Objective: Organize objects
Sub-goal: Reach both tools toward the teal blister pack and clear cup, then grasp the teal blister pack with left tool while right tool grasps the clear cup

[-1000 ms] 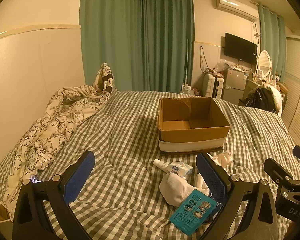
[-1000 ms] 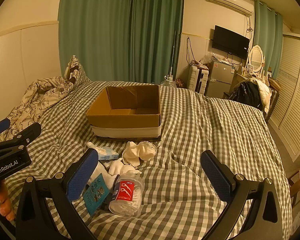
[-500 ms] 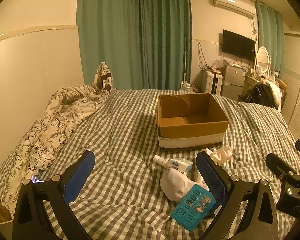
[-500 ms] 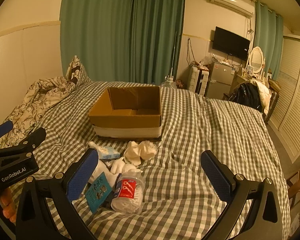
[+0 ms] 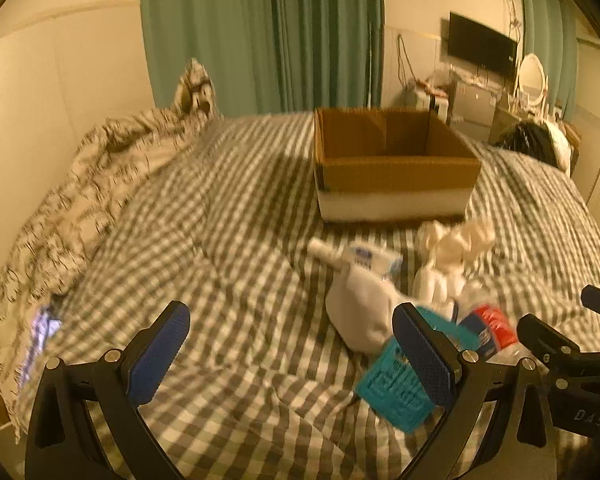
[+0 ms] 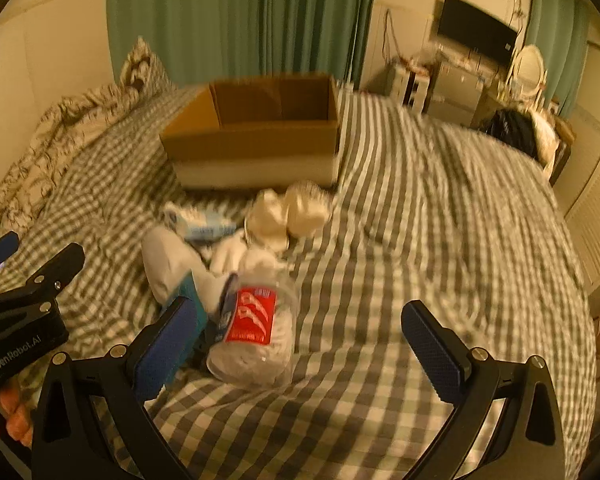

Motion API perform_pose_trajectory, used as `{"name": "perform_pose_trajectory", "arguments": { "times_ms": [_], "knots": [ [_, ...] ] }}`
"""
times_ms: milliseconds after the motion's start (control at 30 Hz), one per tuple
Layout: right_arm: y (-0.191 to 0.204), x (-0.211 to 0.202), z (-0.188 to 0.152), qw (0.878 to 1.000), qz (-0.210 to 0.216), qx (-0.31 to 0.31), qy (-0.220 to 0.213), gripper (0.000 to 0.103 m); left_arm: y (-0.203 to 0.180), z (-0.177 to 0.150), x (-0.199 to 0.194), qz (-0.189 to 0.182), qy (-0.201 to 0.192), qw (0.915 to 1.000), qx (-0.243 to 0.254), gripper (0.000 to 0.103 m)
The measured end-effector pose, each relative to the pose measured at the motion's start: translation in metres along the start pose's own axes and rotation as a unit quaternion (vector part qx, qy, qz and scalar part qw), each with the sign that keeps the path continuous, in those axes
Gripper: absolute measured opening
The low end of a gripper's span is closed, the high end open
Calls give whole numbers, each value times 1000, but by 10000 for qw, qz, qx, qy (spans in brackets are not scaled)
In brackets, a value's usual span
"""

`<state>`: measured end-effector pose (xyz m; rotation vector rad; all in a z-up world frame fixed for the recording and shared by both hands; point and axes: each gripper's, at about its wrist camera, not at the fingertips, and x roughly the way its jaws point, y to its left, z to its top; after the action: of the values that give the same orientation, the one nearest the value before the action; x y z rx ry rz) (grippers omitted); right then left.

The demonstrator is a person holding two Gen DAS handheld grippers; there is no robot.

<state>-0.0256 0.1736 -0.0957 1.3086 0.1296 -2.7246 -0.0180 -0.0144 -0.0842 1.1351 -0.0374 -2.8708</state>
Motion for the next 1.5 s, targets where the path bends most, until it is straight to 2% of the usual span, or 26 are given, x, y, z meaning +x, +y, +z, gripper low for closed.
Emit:
{"name": "perform_pose_trajectory", "arguments": {
  "times_ms": [200, 267, 333, 400, 433, 633, 733, 833, 933, 1033, 1100, 1167, 1233, 1267, 1300, 1433, 1467, 1500],
  "knots": [
    [12, 29, -6, 9983, 175, -106, 543, 102, -7, -19, 26, -29, 455, 9988, 169, 103],
    [18, 43, -9, 9964, 238, -173, 789, 98, -8, -26, 32, -33, 598, 9979, 227, 103],
    [20, 54, -12, 9939, 245, -196, 1058, 80, -8, -31, 37, -61, 757, 9967, 282, 103],
    [22, 58, -14, 9920, 441, -217, 1162, 67, -6, -35, 38, -117, 845, 9958, 325, 103],
    [23, 55, -14, 9923, 466, -236, 1126, 64, -6, -38, 38, -152, 866, 9955, 367, 103],
    [6, 23, -5, 9971, 531, -58, 537, 63, -21, -38, 30, -648, 902, 9917, 644, 103],
    [-3, 8, 2, 9991, 302, -50, 295, 62, -35, -36, 33, -953, 939, 9879, 788, 103],
    [-9, 5, 5, 9994, 258, -3, 240, 62, -53, -35, 43, -1040, 996, 9841, 1035, 103],
    [-10, 8, 6, 9991, 331, 20, 256, 62, -59, -35, 57, -1086, 1133, 9818, 1071, 102],
    [-11, 9, 6, 9990, 364, 3, 254, 62, -57, -35, 67, -1229, 1295, 9800, 878, 92],
    [-12, 10, 6, 9990, 373, -6, 246, 62, -58, -36, 69, -1397, 1369, 9770, 850, 71],
    [-12, 9, 6, 9991, 368, -20, 226, 62, -60, -36, 67, -1530, 1406, 9742, 881, 66],
    [-11, 5, 6, 9991, 367, -41, 184, 62, -62, -36, 61, -1491, 1322, 9751, 979, 60],
    [-10, 3, 6, 9992, 366, -58, 153, 62, -62, -35, 56, -1515, 1273, 9750, 1007, 47],
    [-9, 0, 7, 9993, 360, -72, 118, 62, -62, -34, 52, -1539, 1239, 9752, 1000, 40],
    [-6, -19, 12, 9993, 335, -130, -100, 62, -57, -23, 34, -1541, 1120, 9764, 1022, 27],
    [-6, -25, 14, 9992, 335, -144, -165, 62, -55, -20, 30, -1528, 1053, 9772, 1028, 15],
    [-5, -29, 16, 9991, 335, -157, -223, 62, -53, -16, 25, -1535, 989, 9778, 1024, 10]
  ]
}}
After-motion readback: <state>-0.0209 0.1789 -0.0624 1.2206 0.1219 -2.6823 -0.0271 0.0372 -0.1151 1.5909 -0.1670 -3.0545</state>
